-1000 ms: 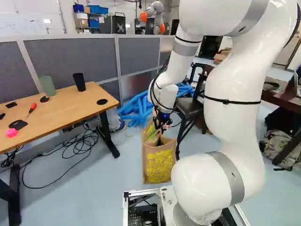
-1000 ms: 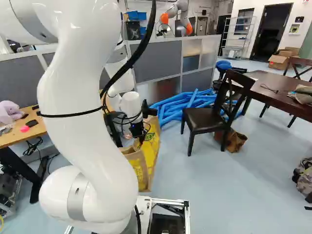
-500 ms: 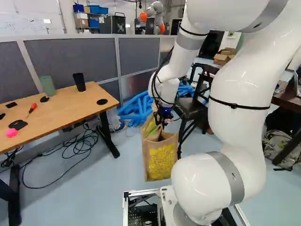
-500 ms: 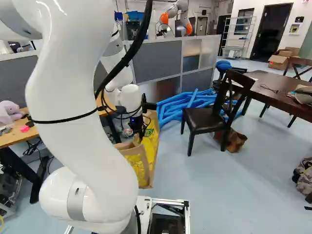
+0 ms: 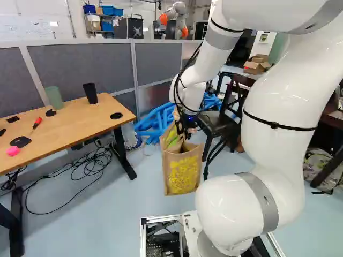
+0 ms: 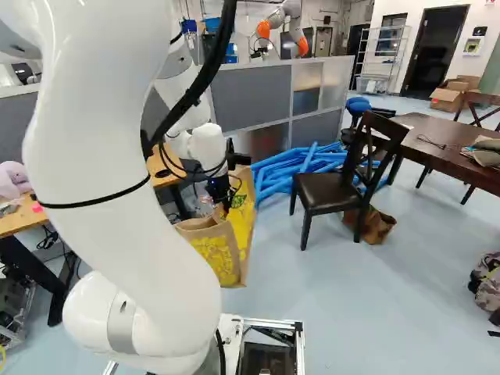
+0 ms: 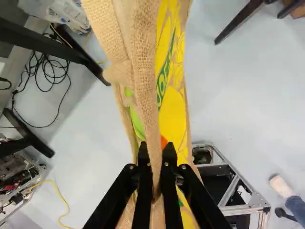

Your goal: Pick up the bag on the ground and place it on the table

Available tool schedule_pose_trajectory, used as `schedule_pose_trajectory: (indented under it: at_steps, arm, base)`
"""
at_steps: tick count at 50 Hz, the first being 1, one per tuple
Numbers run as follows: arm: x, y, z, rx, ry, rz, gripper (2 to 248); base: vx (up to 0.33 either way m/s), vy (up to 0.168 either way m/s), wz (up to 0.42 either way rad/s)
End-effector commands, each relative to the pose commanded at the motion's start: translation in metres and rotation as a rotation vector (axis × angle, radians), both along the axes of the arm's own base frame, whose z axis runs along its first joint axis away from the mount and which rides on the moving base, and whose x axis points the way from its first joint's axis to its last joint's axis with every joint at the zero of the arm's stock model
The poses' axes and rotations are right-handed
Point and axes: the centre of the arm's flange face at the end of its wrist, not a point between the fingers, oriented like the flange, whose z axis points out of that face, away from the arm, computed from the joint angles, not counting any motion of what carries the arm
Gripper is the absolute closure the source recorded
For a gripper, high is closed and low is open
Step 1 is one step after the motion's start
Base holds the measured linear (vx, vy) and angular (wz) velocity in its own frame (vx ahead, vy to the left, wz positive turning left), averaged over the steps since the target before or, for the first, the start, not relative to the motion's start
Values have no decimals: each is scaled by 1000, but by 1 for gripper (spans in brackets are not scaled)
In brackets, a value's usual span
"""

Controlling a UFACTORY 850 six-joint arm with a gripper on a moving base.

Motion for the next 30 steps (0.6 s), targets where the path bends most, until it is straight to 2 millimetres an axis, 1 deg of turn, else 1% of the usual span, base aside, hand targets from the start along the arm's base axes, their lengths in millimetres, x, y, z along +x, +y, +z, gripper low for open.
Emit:
schedule_pose_trajectory:
  at_steps: [30]
  arm:
    - [16,0,41,10,-12,1,227]
  base:
    - [0,0,0]
